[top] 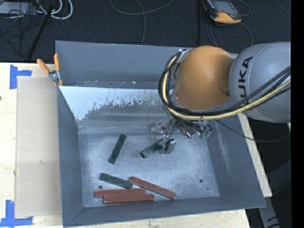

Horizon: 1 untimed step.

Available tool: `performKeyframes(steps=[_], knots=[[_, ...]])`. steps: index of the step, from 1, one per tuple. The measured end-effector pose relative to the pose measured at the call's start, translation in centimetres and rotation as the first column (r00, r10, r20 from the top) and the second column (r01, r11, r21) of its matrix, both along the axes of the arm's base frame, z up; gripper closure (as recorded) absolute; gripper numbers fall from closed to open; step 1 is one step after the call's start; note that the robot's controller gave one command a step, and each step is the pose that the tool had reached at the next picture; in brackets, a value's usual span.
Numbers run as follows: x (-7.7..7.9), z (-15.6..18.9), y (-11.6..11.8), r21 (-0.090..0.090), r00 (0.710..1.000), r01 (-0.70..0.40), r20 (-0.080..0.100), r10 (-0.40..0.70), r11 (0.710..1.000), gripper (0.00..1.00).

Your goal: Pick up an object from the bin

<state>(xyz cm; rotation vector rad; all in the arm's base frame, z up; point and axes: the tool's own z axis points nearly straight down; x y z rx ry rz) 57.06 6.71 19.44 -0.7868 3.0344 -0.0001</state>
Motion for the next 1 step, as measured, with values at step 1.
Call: performKeyframes(steps=[1], knots=[[-2.46,6.21,3.94,0.000,0.983,-0.184,-0.002,0.184,0.983,1.00]])
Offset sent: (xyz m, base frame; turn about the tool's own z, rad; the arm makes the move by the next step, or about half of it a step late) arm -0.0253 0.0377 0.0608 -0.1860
